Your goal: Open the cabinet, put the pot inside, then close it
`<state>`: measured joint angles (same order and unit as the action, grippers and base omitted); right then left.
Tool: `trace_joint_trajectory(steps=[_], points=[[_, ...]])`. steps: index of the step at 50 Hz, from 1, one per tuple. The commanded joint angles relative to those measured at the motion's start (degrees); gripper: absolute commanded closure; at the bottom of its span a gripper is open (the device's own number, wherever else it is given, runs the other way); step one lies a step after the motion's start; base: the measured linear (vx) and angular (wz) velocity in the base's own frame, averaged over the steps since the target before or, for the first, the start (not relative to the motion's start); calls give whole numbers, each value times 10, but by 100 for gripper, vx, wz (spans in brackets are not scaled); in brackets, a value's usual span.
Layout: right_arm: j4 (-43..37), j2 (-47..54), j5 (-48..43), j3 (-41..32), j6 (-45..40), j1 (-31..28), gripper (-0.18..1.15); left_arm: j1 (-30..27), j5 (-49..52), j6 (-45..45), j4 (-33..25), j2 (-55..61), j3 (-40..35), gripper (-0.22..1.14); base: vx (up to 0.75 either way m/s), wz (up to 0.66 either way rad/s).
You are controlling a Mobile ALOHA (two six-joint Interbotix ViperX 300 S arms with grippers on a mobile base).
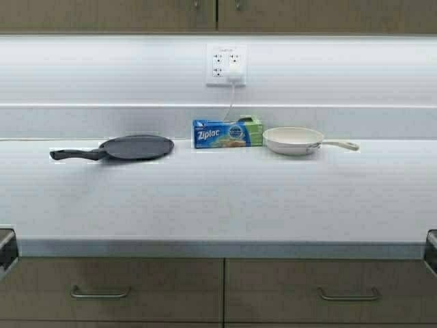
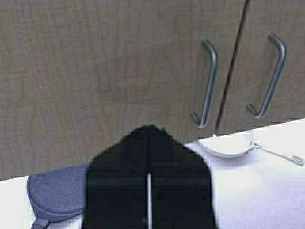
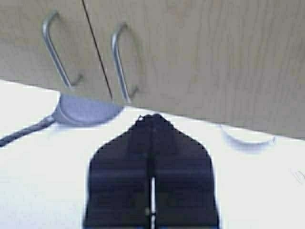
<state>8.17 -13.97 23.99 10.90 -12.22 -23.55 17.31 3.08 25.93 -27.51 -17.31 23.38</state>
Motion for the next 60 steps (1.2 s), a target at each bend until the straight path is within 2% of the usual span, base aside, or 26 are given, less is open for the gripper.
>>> trace_joint_trajectory(steps=[1,23,60], points=[[-1,-34,-4,18,0,0,91,0,-6,-1,-1,-4,-3,87,2,-2],[-1,-47,-3,36,0,0,91,0,-24,-2,-1,-4,27,87,0,0],[0,-43,-5,53,2,1,91,0,-35,-16,-3,-4,36,87,0,0]])
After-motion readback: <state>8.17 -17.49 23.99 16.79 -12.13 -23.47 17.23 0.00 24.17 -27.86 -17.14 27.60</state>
